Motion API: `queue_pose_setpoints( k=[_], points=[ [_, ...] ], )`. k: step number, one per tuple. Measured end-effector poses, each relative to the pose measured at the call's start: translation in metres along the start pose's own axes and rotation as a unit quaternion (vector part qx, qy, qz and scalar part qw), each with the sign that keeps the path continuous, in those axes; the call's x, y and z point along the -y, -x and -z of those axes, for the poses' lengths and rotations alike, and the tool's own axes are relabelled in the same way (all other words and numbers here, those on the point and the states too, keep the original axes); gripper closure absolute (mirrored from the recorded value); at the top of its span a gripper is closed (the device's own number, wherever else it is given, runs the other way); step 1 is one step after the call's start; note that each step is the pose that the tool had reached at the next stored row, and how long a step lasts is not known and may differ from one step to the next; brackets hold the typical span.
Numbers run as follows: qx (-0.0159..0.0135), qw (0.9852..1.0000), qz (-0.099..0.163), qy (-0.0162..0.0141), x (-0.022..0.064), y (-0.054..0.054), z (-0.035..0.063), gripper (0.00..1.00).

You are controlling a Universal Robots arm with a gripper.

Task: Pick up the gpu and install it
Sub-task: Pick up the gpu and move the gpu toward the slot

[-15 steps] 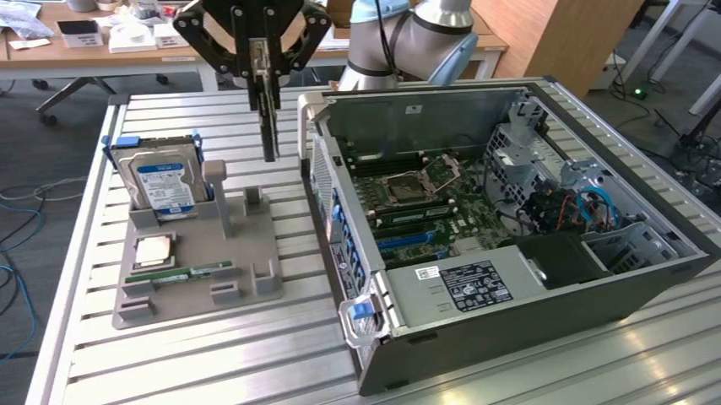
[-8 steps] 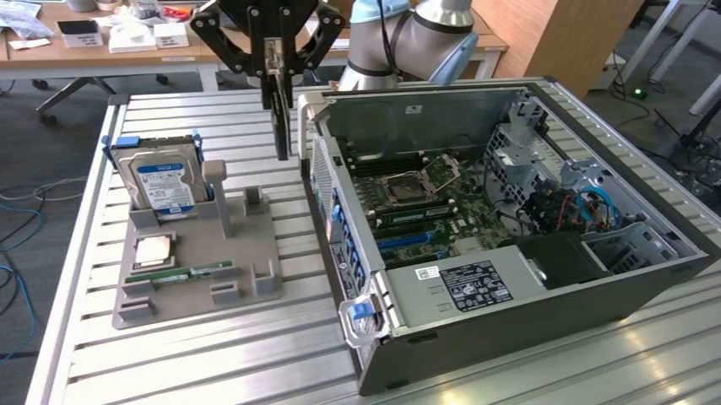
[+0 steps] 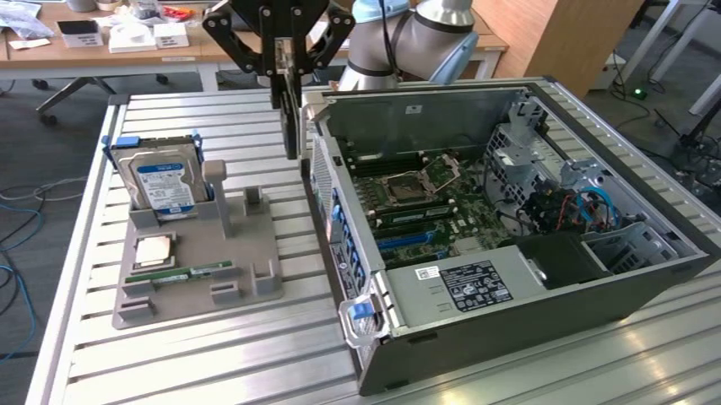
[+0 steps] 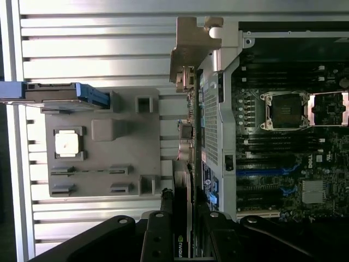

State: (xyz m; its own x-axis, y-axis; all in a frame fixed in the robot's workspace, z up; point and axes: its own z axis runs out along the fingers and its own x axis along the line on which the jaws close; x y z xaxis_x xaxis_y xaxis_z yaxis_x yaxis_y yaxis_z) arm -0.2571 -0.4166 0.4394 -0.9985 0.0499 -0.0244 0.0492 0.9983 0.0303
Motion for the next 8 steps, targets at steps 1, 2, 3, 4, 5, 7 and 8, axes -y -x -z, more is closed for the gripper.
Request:
queue_pose_setpoints(
  k=[1,2,3,4,5,7,8],
  points=[
    [0.0,1.0,0.0,0.0,-0.0001,0.0009,0.0,0.73],
    [0.0,1.0,0.0,0.0,-0.0001,0.0019,0.0,0.73],
    [0.0,1.0,0.0,-0.0001,-0.0001,0.0029,0.0,0.73],
    [0.0,1.0,0.0,-0.0001,-0.0002,0.0039,-0.0001,0.73],
    [0.0,1.0,0.0,-0.0001,-0.0003,0.0051,-0.0001,0.73],
    [0.0,1.0,0.0,-0.0001,-0.0004,0.0079,-0.0001,0.73],
    [0.0,1.0,0.0,-0.0001,-0.0005,0.0095,-0.0002,0.73]
  ],
)
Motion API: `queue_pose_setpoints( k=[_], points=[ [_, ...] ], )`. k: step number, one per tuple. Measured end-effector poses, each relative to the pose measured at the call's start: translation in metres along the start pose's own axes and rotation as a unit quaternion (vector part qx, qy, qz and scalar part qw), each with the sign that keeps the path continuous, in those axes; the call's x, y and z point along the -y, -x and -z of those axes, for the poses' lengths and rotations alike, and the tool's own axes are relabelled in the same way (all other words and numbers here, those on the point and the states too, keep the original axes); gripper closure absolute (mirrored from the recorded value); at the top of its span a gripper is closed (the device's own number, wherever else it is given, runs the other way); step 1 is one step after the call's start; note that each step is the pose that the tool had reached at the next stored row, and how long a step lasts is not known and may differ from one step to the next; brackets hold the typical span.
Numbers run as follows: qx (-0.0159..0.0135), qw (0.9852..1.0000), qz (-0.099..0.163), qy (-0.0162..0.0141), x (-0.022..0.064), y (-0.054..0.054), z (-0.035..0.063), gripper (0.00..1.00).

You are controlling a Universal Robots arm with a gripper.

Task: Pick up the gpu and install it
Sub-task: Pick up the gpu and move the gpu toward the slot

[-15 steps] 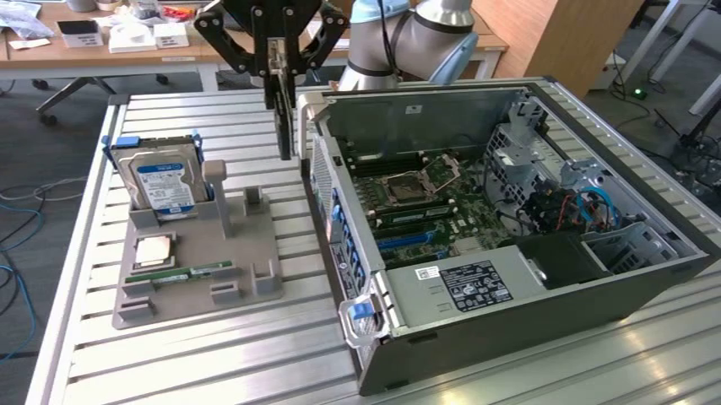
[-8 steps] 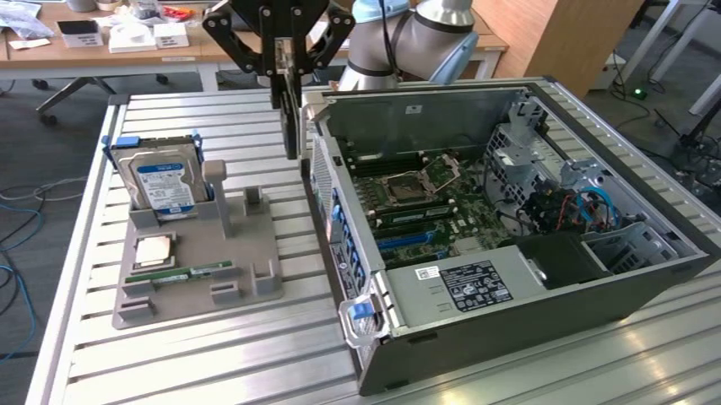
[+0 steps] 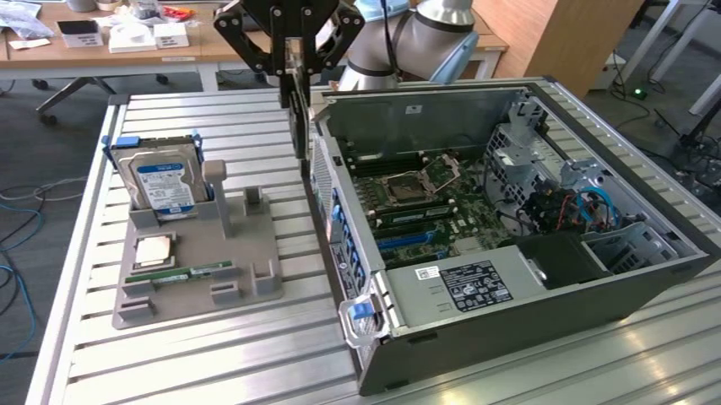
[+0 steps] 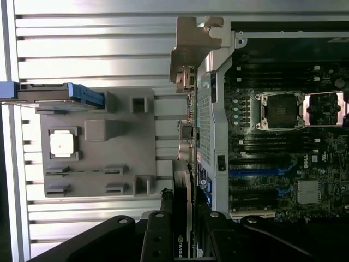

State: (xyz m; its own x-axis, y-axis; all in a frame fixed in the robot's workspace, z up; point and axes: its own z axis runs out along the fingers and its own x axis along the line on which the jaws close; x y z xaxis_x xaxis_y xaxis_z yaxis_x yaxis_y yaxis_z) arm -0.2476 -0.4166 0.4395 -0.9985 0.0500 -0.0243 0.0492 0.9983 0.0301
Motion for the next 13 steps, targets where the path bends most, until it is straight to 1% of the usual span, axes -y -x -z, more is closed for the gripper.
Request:
queue_pose_setpoints(
  k=[13],
  points=[
    [0.0,1.0,0.0,0.0,-0.0012,0.024,-0.0006,0.73]
  ],
)
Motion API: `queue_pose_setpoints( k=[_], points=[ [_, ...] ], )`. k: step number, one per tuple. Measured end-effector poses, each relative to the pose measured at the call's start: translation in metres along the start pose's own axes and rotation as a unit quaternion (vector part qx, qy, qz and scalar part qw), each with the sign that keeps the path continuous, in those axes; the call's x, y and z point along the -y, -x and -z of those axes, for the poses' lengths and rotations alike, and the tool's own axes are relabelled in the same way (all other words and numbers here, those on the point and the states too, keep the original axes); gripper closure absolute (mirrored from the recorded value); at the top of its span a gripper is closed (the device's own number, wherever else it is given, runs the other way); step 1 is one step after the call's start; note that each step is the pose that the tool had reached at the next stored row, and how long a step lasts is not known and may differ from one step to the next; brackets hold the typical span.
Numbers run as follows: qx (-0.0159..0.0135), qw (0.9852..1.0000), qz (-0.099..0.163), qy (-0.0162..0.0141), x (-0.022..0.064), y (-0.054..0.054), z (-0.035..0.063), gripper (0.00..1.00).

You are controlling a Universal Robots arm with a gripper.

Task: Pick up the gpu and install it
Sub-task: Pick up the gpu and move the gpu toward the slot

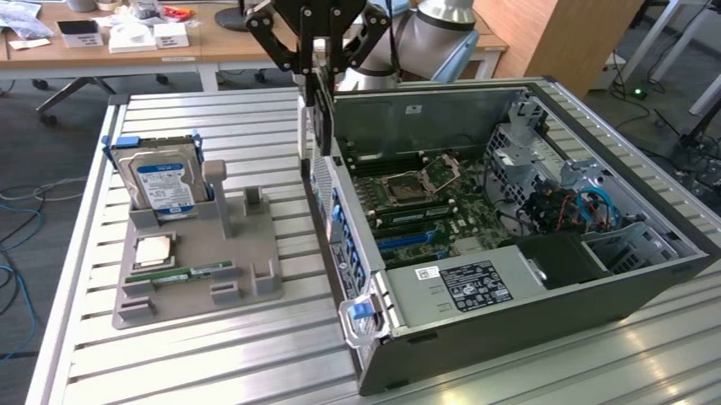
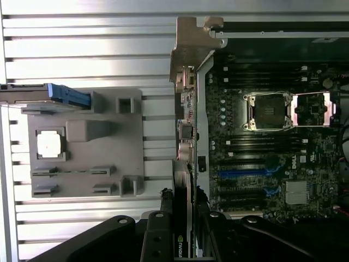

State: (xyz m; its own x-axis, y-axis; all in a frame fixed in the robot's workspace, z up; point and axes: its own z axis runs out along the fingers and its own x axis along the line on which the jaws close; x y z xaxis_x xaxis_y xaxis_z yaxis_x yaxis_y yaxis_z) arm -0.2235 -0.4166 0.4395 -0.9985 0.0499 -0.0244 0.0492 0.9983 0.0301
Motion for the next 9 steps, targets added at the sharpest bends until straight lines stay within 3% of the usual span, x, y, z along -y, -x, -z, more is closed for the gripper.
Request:
queue_pose_setpoints(
  k=[9],
  points=[
    [0.0,1.0,0.0,0.0001,-0.001,0.019,-0.0005,0.73]
  ],
)
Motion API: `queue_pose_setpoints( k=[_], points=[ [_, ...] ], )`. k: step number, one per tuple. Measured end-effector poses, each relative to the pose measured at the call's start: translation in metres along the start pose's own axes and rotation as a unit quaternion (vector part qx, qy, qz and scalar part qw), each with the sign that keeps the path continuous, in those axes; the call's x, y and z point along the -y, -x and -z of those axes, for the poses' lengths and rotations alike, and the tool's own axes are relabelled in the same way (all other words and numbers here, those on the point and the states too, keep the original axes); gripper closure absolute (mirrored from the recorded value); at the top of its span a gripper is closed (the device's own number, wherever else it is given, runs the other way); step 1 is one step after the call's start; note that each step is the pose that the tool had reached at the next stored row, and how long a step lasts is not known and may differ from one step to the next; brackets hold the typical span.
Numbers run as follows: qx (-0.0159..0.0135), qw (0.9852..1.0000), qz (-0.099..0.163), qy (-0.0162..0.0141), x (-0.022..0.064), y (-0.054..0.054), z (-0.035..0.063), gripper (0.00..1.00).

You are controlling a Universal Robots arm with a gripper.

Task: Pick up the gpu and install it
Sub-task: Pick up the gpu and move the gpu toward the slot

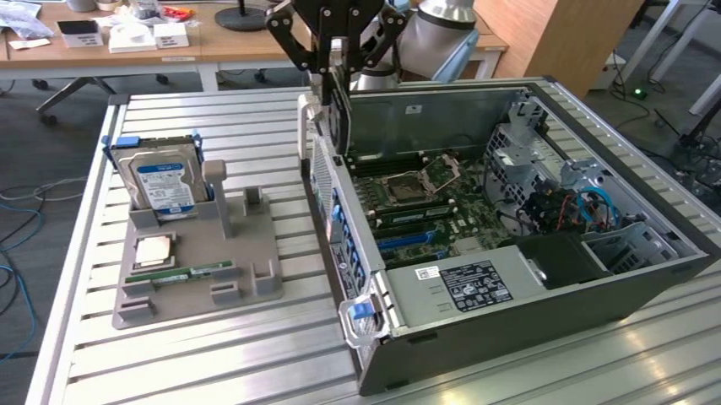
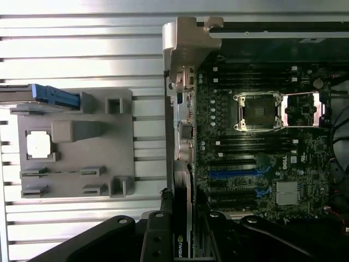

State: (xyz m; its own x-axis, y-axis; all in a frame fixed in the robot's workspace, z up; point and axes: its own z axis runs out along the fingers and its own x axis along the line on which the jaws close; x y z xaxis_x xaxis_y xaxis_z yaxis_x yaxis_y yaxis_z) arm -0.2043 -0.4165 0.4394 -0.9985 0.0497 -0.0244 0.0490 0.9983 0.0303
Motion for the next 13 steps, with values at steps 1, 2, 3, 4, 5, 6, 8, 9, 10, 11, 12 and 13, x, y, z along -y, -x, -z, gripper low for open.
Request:
queue_pose_setpoints(
  k=[1,2,3,4,5,6,8,9,10,11,12,13],
  points=[
    [0.0,1.0,0.0,0.0,-0.0001,0.002,-0.0001,0.73],
    [0.0,1.0,0.0,0.0,-0.0002,0.004,-0.0001,0.73],
    [0.0,1.0,0.0,0.0,-0.0003,0.006,-0.0002,0.73],
    [0.0,1.0,0.0,0.0,-0.0004,0.008,-0.0002,0.73],
    [0.0,1.0,0.0,0.0,-0.0006,0.01,-0.0002,0.73],
    [0.0,1.0,0.0,0.0,-0.0006,0.012,-0.0003,0.73],
    [0.0,1.0,0.0,0.0,-0.0008,0.015,-0.0004,0.73],
    [0.0,1.0,0.0,0.0,-0.0009,0.017,-0.0004,0.73],
    [0.0,1.0,0.0,0.0,-0.001,0.019,-0.0005,0.73],
    [-0.0001,1.0,0.0,0.0,-0.0011,0.021,-0.0005,0.73],
    [0.0,1.0,0.0,0.0,-0.0011,0.022,-0.0006,0.73],
    [0.0,1.0,0.0,0.0,-0.0012,0.024,-0.0006,0.73]
  ],
)
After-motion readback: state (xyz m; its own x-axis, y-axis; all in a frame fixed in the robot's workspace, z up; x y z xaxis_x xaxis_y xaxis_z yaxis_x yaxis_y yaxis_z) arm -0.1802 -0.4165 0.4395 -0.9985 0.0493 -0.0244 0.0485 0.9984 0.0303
